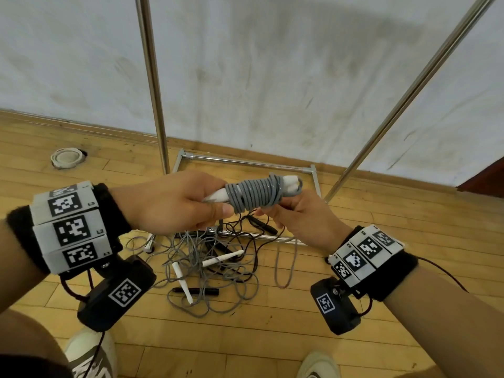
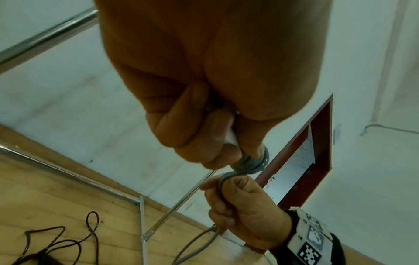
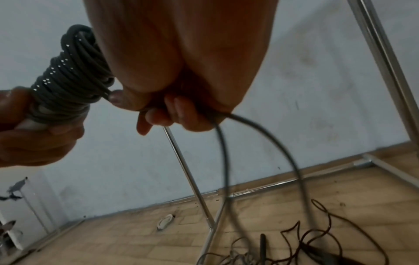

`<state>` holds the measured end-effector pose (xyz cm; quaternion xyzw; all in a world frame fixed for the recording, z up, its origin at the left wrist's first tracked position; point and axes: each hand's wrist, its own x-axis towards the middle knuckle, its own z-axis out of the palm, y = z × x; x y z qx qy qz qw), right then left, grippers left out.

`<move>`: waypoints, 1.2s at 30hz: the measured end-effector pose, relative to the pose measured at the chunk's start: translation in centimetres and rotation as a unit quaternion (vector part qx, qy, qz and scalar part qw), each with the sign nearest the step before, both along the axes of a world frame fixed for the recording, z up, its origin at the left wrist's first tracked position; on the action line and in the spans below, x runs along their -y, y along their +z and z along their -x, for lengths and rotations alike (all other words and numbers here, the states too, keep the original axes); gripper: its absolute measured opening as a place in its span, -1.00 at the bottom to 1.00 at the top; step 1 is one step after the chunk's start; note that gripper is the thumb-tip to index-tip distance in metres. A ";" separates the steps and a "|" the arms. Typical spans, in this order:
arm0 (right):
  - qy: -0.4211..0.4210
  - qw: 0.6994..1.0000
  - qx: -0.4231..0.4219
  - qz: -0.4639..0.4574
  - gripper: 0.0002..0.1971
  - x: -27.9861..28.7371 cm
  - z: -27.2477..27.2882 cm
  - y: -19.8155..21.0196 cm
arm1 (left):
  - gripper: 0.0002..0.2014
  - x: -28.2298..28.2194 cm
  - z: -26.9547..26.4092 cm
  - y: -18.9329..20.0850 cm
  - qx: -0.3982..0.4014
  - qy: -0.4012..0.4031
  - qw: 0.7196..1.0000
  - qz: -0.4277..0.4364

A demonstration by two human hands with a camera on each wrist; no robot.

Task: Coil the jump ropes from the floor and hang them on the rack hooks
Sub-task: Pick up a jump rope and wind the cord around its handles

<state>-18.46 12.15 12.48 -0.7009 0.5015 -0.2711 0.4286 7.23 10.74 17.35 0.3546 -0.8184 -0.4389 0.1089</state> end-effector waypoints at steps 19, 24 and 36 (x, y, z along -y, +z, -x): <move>0.005 0.991 -0.123 0.055 -0.66 1.2 1.1 0.9 | -0.77 -0.7 1.4 -1.6 0.201 -0.090 0.975 0.021; -0.007 0.998 -0.054 0.027 -0.72 0.5 0.0 2.6 | -0.74 -0.1 1.6 -1.8 0.227 -0.052 0.971 0.059; -0.073 0.990 0.123 -0.006 -0.82 -1.5 -2.1 2.8 | -0.77 0.9 1.8 -1.0 0.121 0.099 0.979 0.129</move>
